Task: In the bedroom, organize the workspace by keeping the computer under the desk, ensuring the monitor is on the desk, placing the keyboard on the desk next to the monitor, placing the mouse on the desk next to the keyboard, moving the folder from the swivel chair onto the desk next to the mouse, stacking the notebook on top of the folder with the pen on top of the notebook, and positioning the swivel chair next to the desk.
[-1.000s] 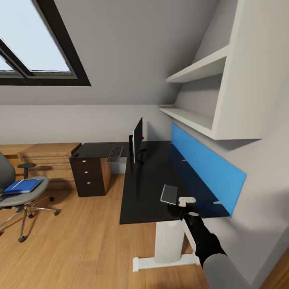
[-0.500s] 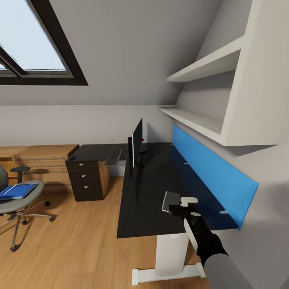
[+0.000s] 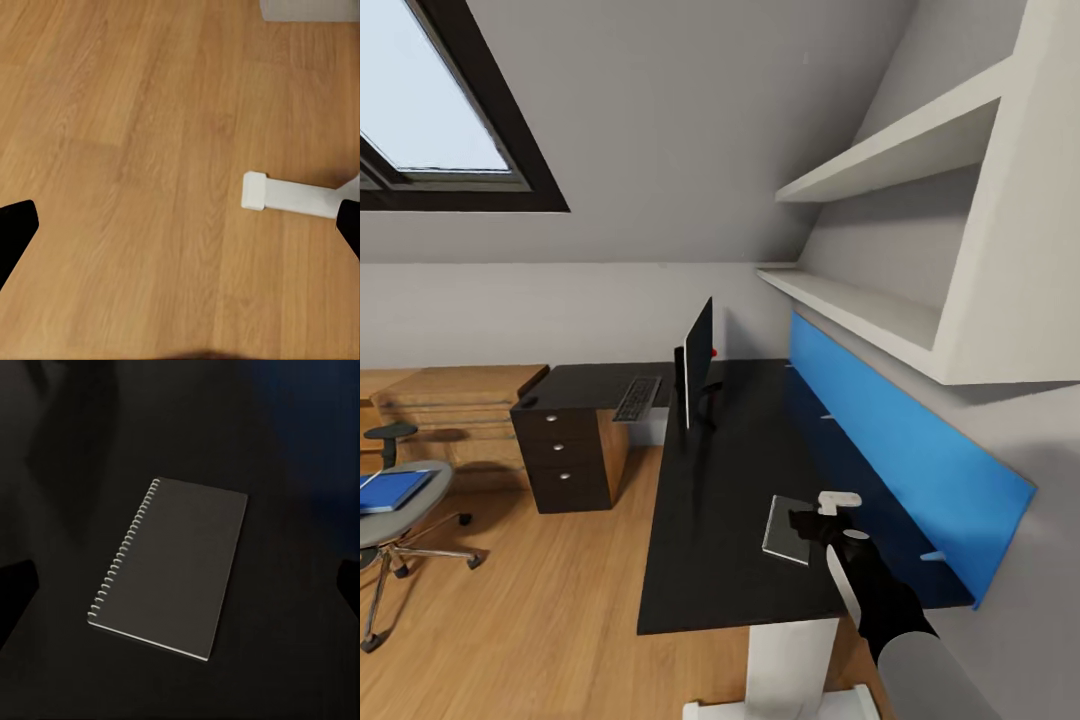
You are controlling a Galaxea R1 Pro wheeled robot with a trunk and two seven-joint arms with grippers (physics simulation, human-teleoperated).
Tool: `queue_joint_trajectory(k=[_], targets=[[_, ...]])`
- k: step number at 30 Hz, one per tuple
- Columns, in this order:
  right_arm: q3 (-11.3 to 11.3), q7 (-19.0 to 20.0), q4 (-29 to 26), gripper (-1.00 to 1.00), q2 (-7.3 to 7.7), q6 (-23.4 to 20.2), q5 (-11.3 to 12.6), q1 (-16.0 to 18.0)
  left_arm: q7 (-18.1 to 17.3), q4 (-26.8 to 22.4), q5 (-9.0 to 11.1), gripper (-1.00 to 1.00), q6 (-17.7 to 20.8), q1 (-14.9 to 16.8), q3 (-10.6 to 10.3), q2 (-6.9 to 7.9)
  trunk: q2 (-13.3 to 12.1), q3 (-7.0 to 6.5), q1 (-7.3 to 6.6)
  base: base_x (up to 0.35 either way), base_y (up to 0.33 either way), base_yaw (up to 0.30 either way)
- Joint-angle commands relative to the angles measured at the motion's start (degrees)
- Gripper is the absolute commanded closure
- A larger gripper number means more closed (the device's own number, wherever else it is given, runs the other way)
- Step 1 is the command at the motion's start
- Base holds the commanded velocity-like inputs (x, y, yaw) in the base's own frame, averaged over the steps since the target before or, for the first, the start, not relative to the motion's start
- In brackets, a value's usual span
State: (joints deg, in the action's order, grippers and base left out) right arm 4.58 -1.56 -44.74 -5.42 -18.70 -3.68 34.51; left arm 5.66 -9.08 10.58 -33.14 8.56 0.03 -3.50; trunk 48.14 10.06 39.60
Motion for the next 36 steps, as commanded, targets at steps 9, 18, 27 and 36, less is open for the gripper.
queue_joint_trajectory(k=[9, 18, 27, 36], targets=[[0.2, -0.1, 0.0, -1.00, 0.34, -0.4, -0.4, 0.0, 0.2, 0.0, 0.1, -1.00, -0.2, 0.0, 0.0, -0.01, 0.1, 0.09, 0.03, 0.245, -0.002, 0.000], [0.2, -0.1, 1.0, -1.00, 0.40, -0.4, -0.4, 0.0, 0.2, 0.0, 0.1, -1.00, -0.2, 0.1, 0.0, 0.14, 0.1, 0.09, 0.03, 0.224, 0.000, 0.000], [0.6, -0.2, 4.8, -1.00, 0.41, -0.5, -0.4, 0.0, 0.2, 0.0, 0.1, -1.00, -0.3, 0.1, 0.1, 0.30, 0.1, 0.09, 0.03, 0.034, 0.000, 0.000], [1.0, -0.2, 6.5, -1.00, 0.41, -0.6, -0.4, 0.0, 0.2, 0.0, 0.1, -1.00, -0.3, 0.0, 0.1, 0.49, 0.1, 0.09, 0.03, 0.005, 0.000, 0.000]])
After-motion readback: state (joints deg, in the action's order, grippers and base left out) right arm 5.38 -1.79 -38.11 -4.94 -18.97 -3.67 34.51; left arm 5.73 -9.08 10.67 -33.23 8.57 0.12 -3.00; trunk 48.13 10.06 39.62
